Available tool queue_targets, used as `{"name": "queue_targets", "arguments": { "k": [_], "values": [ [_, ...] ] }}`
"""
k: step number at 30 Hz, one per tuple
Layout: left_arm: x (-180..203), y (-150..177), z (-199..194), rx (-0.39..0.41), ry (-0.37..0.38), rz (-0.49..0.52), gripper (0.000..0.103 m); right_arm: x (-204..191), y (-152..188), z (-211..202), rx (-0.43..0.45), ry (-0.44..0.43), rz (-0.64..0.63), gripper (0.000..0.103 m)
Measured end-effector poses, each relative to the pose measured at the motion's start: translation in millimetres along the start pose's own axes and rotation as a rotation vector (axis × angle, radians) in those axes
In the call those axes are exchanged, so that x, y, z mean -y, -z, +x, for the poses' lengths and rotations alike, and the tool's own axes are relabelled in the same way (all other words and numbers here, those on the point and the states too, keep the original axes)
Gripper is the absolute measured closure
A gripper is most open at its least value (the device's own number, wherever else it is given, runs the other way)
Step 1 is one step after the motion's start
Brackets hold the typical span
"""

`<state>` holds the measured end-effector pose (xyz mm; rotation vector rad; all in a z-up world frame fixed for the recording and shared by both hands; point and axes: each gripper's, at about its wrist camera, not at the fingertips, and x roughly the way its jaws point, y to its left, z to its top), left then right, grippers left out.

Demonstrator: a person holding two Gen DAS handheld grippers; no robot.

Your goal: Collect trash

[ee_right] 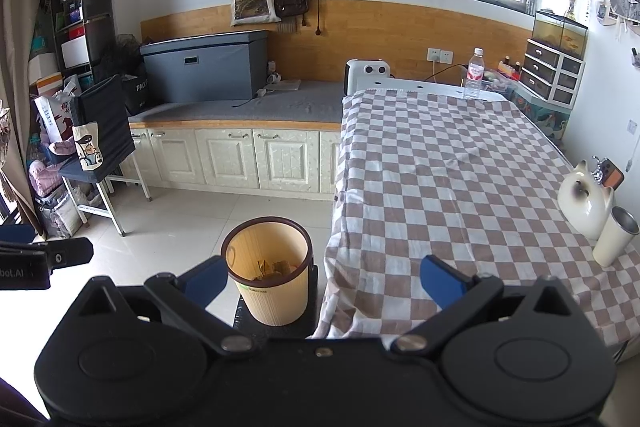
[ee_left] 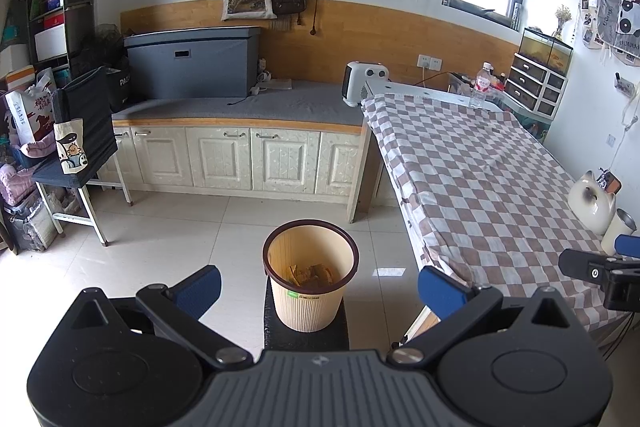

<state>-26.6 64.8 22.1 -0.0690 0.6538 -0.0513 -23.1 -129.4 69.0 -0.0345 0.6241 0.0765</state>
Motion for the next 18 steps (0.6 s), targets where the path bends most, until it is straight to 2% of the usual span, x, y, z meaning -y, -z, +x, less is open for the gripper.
{"name": "queue_targets", "arguments": {
  "k": [18],
  "values": [
    [-0.9,-0.1,-0.8,0.000,-0.002,-0.002,0.000,-1.0,-2.0,0.9,-0.001,0.001,0.001,0.000]
  ]
}}
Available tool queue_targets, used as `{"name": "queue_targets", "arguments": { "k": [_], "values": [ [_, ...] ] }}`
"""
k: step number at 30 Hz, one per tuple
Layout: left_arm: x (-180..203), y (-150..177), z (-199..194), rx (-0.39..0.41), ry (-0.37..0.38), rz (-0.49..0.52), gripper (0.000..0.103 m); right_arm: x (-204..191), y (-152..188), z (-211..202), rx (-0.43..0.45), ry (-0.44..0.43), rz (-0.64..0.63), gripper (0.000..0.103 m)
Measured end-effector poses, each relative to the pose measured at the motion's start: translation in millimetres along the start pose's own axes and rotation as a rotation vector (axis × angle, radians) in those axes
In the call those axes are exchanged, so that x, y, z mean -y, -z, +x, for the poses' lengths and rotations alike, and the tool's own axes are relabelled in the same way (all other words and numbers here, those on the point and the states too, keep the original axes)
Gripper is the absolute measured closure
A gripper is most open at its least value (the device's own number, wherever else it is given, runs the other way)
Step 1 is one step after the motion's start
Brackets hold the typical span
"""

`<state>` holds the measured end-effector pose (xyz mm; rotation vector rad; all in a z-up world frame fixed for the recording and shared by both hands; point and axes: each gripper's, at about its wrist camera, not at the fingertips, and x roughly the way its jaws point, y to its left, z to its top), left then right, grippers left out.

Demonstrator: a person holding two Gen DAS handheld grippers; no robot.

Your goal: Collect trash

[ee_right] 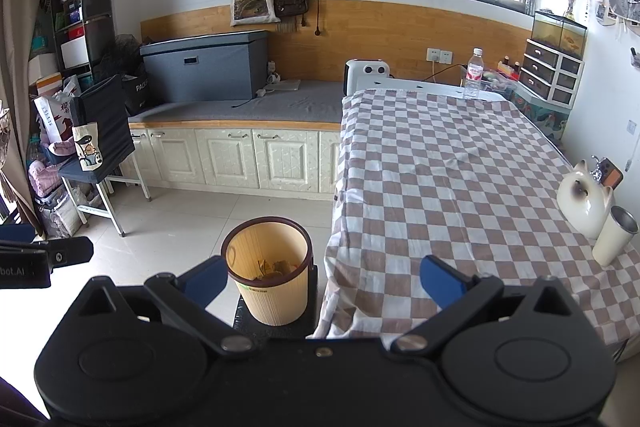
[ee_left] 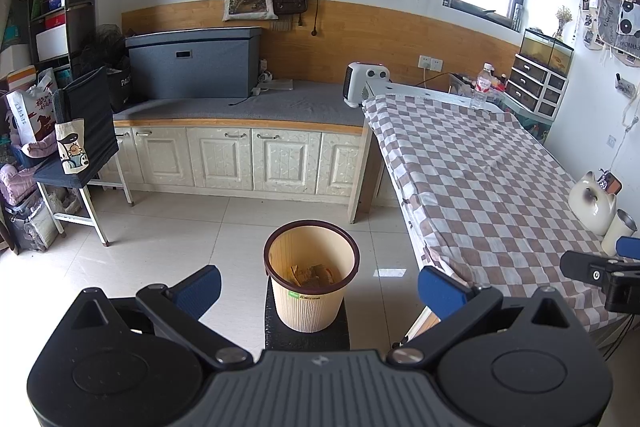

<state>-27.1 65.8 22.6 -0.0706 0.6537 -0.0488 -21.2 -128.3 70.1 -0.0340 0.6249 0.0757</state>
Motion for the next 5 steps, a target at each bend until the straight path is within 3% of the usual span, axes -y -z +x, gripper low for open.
{"name": "queue_targets", "arguments": {
  "k": [5],
  "values": [
    [-2.7,-0.7,-0.9,0.000,0.000,0.002,0.000,0.4,0.7,-0.6,0.000,-0.001,0.000,0.000]
  ]
}}
